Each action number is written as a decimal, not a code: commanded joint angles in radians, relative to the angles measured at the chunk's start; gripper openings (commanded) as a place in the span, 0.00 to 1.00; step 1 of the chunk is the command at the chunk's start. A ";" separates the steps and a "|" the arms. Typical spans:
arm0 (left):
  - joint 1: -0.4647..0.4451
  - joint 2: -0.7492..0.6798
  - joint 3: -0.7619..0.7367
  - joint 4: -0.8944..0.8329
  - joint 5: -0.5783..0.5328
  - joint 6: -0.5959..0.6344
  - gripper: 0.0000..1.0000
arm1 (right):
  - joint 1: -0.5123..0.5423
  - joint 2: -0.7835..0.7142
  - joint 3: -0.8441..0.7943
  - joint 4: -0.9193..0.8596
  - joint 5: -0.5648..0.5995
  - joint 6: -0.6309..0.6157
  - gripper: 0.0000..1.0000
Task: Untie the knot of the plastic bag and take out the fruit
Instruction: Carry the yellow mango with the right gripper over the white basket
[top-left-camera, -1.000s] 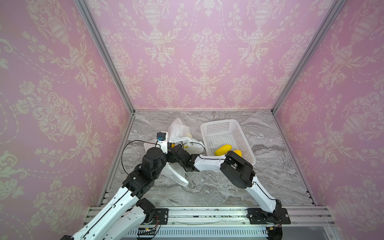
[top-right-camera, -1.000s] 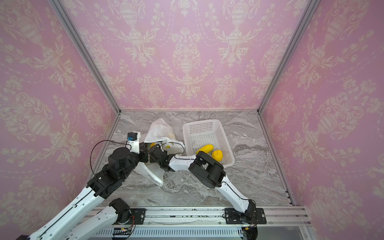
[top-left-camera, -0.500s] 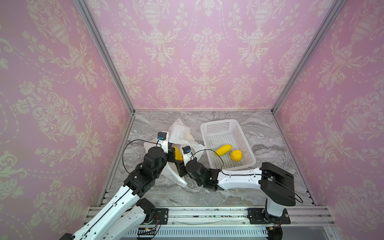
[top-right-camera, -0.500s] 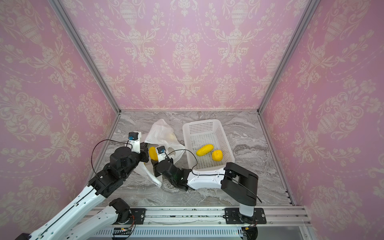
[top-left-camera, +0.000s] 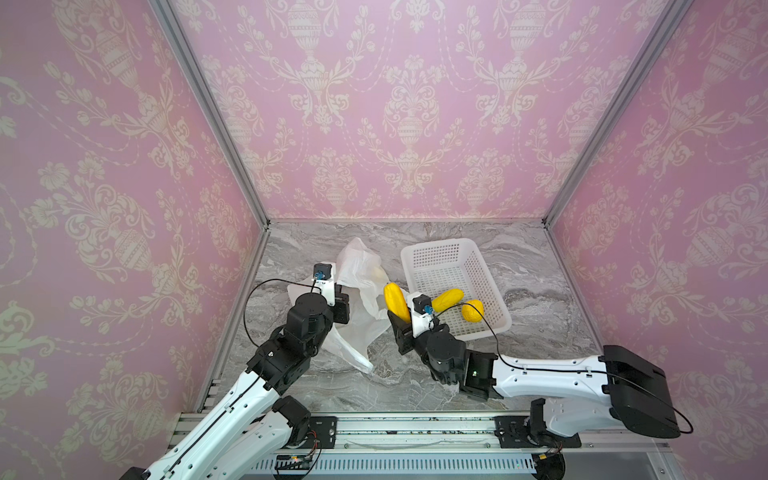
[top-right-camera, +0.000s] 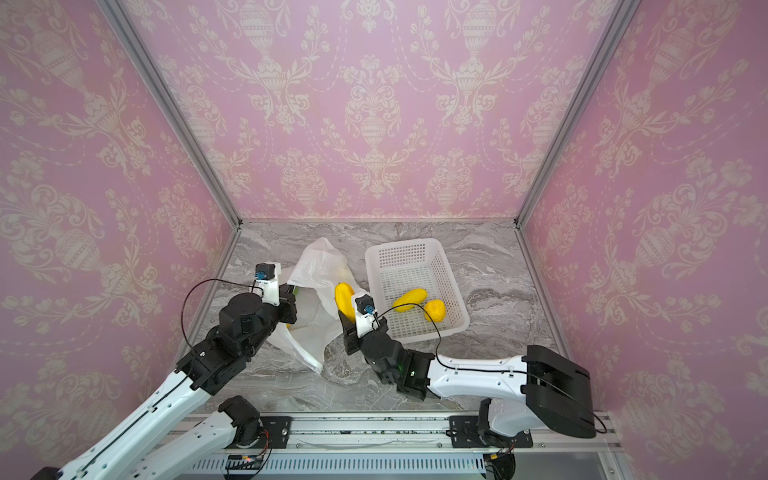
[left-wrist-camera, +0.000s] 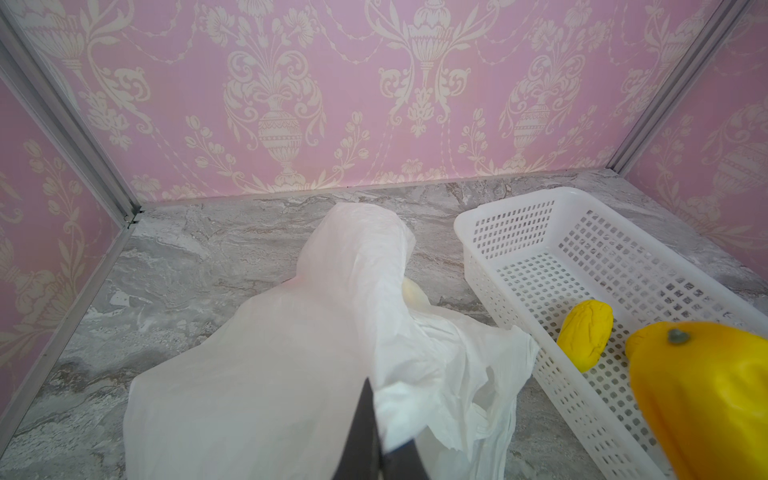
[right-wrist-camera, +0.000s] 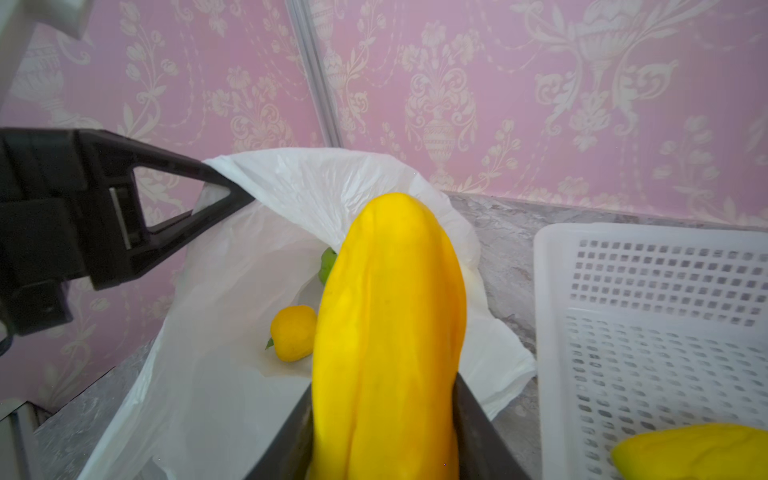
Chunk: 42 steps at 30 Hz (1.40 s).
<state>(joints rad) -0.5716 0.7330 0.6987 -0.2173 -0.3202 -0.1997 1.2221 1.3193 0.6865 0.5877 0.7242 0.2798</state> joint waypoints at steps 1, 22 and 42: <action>0.009 -0.006 -0.004 -0.012 0.001 -0.014 0.00 | -0.036 -0.092 -0.047 -0.055 0.178 -0.018 0.18; 0.009 0.002 -0.001 -0.006 0.009 -0.008 0.00 | -0.714 0.348 0.432 -0.870 -0.428 0.278 0.14; 0.010 0.012 0.005 0.001 0.010 -0.003 0.00 | -0.779 0.378 0.458 -0.866 -0.470 0.263 0.73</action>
<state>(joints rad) -0.5713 0.7391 0.6987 -0.2169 -0.3199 -0.1997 0.4389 1.7916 1.1976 -0.2943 0.2268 0.5484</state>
